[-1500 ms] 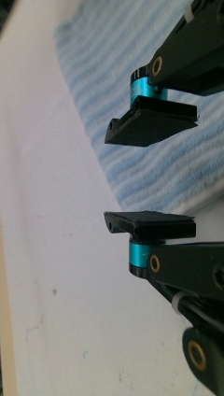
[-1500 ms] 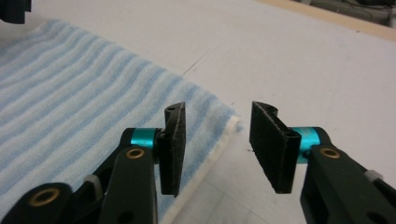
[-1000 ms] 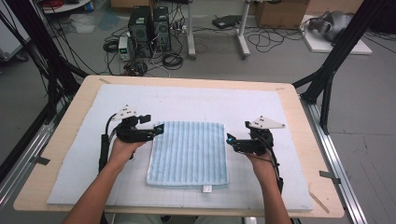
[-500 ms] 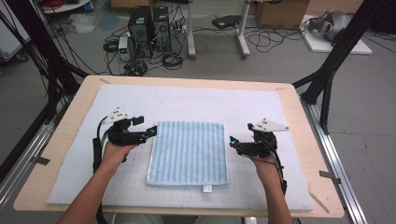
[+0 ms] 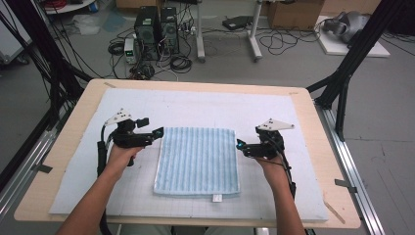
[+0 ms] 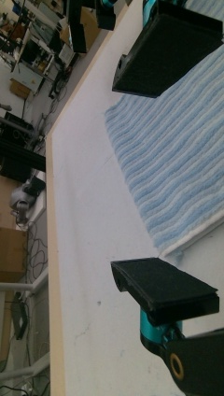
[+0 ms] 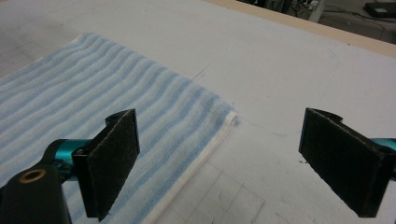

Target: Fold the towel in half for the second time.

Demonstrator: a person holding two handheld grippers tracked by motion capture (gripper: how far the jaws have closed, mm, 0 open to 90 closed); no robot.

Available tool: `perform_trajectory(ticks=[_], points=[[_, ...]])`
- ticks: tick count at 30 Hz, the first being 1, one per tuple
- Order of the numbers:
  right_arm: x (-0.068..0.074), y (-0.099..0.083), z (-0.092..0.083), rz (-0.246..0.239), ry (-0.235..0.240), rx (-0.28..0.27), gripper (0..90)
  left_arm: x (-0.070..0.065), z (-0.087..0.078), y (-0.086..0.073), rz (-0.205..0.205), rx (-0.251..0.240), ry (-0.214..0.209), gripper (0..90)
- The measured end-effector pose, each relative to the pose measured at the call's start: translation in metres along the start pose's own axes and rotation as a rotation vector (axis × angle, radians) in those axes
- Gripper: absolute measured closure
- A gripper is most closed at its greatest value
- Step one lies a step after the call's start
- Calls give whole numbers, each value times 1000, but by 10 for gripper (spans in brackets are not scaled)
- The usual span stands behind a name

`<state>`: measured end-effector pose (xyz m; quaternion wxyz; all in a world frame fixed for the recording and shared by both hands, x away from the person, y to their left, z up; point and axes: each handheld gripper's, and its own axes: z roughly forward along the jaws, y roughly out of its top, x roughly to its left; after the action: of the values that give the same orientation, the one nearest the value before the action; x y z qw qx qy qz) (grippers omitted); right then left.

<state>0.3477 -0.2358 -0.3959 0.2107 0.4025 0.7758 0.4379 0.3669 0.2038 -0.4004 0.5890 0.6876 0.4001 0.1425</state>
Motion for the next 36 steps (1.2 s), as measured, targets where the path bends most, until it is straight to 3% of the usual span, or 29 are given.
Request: perform_trajectory(ticks=[3,6,13,15,20,24,25,30,33,36], points=[[-2,2,2,4,1,0,115,3,4,6,4,0,3,127],[-3,3,2,12,11,1,115,11,10,3,-20,13,-11,127],[-3,5,6,15,15,8,115,26,31,-11,-51,113,77,151],[-3,5,7,12,19,16,115,30,38,-17,-56,146,125,165],[-4,4,6,18,20,8,115,37,50,-27,-58,195,157,218],[-5,4,5,19,23,9,115,41,51,-28,-61,205,168,242],[-5,4,6,18,24,11,115,40,53,-26,-53,226,175,244],[-6,4,7,23,28,7,115,31,61,-15,2,212,138,258],[-5,4,7,18,30,6,115,35,69,-25,-5,268,158,274],[-7,3,8,21,28,14,116,31,72,-25,35,285,175,391]])
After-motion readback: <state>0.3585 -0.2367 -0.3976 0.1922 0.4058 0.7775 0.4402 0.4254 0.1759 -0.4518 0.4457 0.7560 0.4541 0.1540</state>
